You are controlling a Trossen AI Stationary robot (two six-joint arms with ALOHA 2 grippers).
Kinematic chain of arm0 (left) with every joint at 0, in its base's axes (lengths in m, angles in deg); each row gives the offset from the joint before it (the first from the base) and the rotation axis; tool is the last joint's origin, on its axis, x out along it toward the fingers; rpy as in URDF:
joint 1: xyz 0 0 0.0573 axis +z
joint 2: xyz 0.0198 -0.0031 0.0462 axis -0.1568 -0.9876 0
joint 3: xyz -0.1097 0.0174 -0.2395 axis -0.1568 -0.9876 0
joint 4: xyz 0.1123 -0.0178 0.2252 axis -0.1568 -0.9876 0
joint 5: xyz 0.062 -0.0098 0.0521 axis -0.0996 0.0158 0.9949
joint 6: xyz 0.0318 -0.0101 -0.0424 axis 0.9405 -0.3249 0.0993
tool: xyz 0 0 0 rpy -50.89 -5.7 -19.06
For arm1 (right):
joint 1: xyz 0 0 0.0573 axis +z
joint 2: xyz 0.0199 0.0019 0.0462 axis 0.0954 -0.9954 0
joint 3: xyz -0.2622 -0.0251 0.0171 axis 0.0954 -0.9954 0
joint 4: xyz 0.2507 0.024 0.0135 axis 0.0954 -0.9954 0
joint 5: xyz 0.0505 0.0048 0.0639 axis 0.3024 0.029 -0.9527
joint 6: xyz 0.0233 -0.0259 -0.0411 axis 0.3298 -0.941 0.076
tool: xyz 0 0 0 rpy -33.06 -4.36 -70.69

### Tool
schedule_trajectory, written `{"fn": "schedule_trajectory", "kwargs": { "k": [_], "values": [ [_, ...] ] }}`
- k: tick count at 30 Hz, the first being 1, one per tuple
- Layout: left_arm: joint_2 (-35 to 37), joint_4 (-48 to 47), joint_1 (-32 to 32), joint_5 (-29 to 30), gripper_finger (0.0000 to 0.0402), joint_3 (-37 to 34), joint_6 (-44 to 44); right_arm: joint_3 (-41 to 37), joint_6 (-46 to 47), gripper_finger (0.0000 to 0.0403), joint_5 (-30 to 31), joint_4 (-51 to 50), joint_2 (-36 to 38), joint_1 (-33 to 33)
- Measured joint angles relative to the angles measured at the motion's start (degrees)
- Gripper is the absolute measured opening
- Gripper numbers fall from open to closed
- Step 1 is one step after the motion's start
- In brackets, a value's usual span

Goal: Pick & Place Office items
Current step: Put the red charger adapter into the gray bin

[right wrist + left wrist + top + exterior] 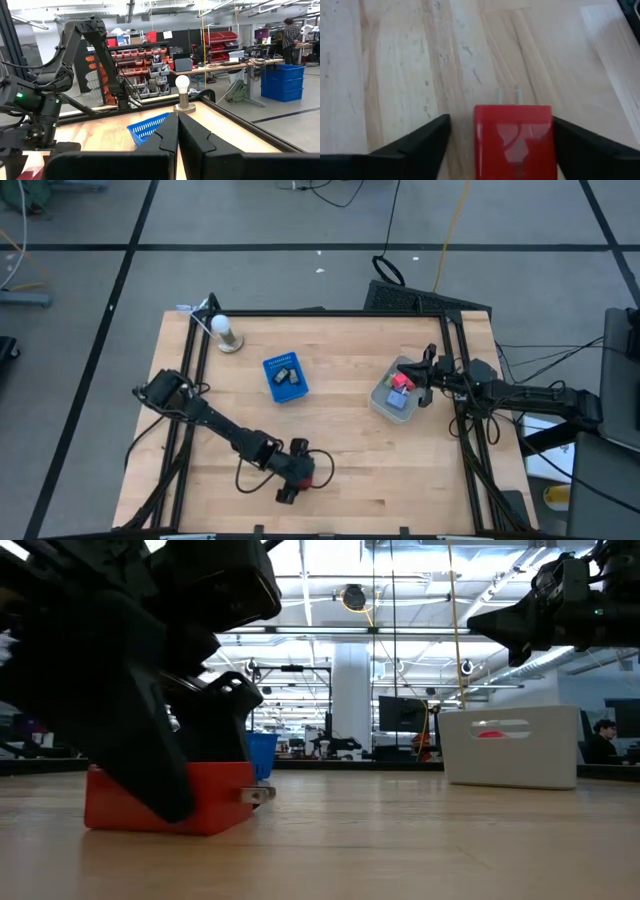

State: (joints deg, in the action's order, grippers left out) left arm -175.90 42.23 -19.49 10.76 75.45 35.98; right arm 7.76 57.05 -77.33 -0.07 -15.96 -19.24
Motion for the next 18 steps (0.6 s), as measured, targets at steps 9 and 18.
{"fn": "schedule_trajectory", "kwargs": {
  "k": [9, 18],
  "values": [
    [0.7, -1.35, -0.2, -4.7, 0.0211, -0.07, -0.92, 0.0, -0.16, 0.0004, 0.02, 0.09, 0.0, 0.0],
    [14.78, -12.52, -0.38, 7.87, 0.0211, -0.22, 6.87, 0.0, -0.03, 0.0004, -0.84, -0.74, -0.02, -0.02]
  ]
}}
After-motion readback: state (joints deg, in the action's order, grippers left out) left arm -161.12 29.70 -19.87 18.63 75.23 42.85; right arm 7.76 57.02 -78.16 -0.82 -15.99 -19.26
